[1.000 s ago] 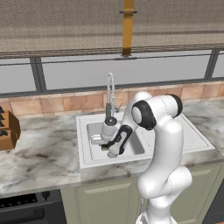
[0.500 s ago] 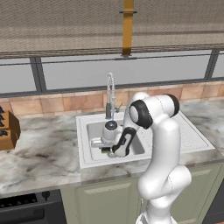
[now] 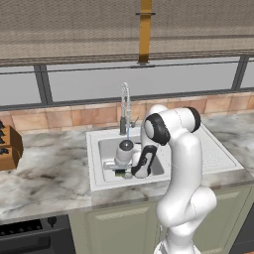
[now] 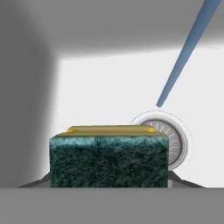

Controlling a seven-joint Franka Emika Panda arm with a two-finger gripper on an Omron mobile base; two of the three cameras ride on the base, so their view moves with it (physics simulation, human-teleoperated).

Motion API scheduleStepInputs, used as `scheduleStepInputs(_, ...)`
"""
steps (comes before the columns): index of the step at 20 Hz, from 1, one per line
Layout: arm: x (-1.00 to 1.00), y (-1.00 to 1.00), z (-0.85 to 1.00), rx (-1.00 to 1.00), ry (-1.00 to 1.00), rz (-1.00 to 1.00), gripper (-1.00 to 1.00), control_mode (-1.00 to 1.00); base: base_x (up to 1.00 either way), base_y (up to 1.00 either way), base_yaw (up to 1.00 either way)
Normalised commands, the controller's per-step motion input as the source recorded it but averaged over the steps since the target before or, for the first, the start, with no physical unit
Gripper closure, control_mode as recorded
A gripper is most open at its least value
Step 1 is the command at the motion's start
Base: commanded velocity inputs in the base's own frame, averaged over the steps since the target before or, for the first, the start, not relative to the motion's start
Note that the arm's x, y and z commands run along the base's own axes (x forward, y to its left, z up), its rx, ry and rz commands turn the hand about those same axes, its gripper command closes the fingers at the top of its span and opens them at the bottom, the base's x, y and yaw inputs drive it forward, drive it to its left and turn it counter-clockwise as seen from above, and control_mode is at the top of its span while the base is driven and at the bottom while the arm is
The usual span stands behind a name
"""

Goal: Soak the sponge with water for a few seconds and then drop it inside the sink.

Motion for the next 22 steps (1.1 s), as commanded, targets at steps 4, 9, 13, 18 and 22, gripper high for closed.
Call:
scheduleStepInputs(4,0.0,0.0,0.0,0.0,0.0,0.0,1.0,-1.0,0.0,0.0,0.0)
scheduleStepInputs(9,0.0,0.0,0.0,0.0,0.0,0.0,1.0,-1.0,0.0,0.0,0.0)
scheduleStepInputs(13,0.0,0.0,0.0,0.0,0.0,0.0,-1.0,-1.0,0.0,0.0,0.0)
scheduleStepInputs(18,0.0,0.0,0.0,0.0,0.0,0.0,-1.0,-1.0,0.0,0.0,0.0)
scheduleStepInputs(22,0.01,0.0,0.06,0.0,0.0,0.0,-1.0,-1.0,0.0,0.0,0.0)
